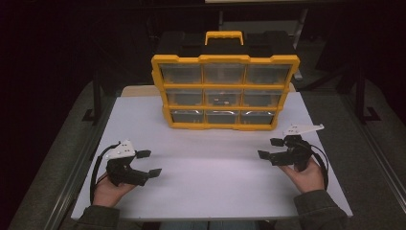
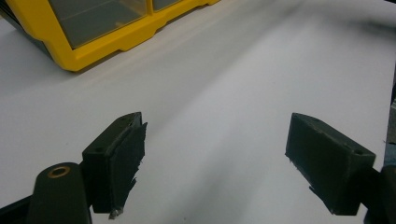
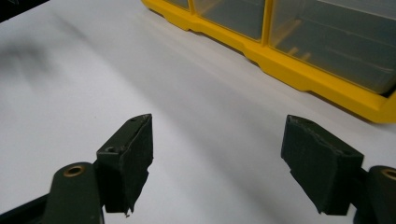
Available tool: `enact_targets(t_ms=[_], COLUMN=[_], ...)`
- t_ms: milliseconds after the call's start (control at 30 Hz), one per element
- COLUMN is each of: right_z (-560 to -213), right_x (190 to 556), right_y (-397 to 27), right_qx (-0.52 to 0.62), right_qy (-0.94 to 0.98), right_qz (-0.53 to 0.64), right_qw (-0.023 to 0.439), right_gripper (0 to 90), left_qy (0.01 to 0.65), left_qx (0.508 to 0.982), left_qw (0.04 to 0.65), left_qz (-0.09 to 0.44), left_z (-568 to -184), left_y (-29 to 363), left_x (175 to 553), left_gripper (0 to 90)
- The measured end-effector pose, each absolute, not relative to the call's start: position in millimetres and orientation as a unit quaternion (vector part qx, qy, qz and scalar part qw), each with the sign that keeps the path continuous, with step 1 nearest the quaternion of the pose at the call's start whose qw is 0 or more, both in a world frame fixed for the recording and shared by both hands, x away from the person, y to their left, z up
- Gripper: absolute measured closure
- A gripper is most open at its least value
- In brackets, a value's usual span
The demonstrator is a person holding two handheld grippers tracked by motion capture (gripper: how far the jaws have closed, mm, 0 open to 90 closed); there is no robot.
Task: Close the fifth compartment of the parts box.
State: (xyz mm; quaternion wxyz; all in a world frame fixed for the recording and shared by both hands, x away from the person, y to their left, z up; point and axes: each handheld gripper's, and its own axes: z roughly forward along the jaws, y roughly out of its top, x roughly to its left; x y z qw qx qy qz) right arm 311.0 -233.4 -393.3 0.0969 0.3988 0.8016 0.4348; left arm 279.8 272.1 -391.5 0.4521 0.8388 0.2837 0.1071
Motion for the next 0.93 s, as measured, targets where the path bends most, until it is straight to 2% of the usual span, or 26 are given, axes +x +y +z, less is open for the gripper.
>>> enact_targets(t_ms=[533,933], right_z=[-413,-415], right_x=[279,262], right_y=[-255,-256], right_qx=[0.422,0.421], right_qy=[0.785,0.785], right_qz=[0.441,0.441], right_qw=[0.107,0.115], right_gripper=[22.0,20.6], left_qy=[0.285,0.276], left_qx=[0.847,0.861], left_qw=[0.437,0.418], left_qz=[0.103,0.091], left_z=[-400,-410], left_y=[271,267], left_x=[272,267], left_gripper=[19.8,20.1])
